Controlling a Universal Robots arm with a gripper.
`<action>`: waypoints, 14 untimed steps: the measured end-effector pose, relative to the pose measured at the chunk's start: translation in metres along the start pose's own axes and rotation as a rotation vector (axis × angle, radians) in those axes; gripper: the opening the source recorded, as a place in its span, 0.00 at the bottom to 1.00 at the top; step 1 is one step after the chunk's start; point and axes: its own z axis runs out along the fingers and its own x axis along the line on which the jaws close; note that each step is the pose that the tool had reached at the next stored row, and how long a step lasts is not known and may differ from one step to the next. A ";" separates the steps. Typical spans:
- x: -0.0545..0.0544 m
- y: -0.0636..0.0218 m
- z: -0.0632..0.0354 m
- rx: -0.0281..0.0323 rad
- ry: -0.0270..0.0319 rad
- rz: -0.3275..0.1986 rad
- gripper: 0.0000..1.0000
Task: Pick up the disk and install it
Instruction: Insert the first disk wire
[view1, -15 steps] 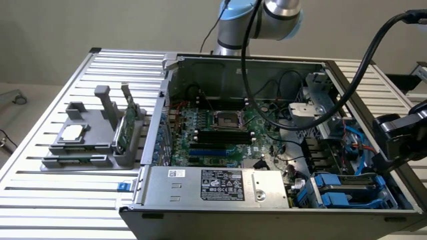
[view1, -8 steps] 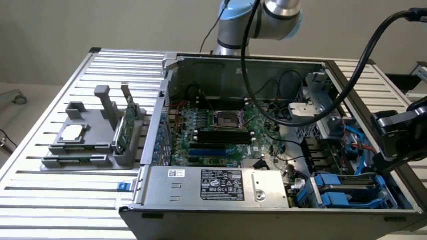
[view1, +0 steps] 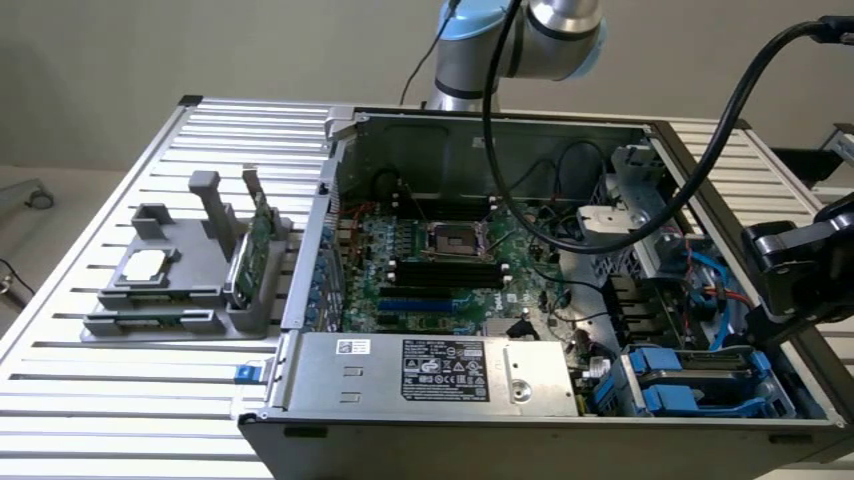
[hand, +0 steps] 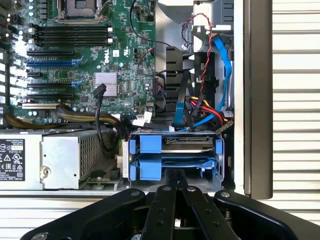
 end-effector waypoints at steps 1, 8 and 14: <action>0.000 0.0000 0.0000 0.0000 0.0000 0.000 0.11; 0.000 0.0000 0.0000 0.0000 0.0000 0.000 0.12; 0.000 0.0000 0.0004 -0.0001 -0.0006 0.000 0.30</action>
